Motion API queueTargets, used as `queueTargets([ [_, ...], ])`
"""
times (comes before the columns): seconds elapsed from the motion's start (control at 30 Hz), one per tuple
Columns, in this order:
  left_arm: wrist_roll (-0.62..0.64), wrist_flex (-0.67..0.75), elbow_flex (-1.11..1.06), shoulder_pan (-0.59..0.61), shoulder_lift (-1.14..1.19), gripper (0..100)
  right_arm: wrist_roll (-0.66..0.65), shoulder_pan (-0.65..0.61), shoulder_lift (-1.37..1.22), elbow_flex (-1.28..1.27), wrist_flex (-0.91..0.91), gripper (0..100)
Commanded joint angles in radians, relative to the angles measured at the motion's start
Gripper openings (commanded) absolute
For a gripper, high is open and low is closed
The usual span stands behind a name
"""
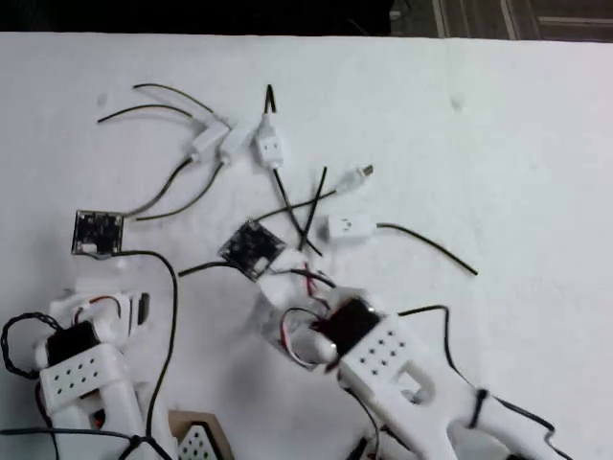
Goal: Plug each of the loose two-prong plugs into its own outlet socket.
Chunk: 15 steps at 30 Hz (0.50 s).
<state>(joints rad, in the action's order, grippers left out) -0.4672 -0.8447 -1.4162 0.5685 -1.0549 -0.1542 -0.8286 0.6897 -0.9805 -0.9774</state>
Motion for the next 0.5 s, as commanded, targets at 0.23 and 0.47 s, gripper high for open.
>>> queueTargets([
  [0.23, 0.0, 0.015, 0.006, 0.004, -0.019, 26, 0.005, -0.05, -0.255, 0.011, 0.206, 20.7],
  [0.47, 0.0, 0.015, 0.006, 0.004, -0.019, 26, -0.146, -0.019, -0.308, 0.009, 0.329, 1.5],
])
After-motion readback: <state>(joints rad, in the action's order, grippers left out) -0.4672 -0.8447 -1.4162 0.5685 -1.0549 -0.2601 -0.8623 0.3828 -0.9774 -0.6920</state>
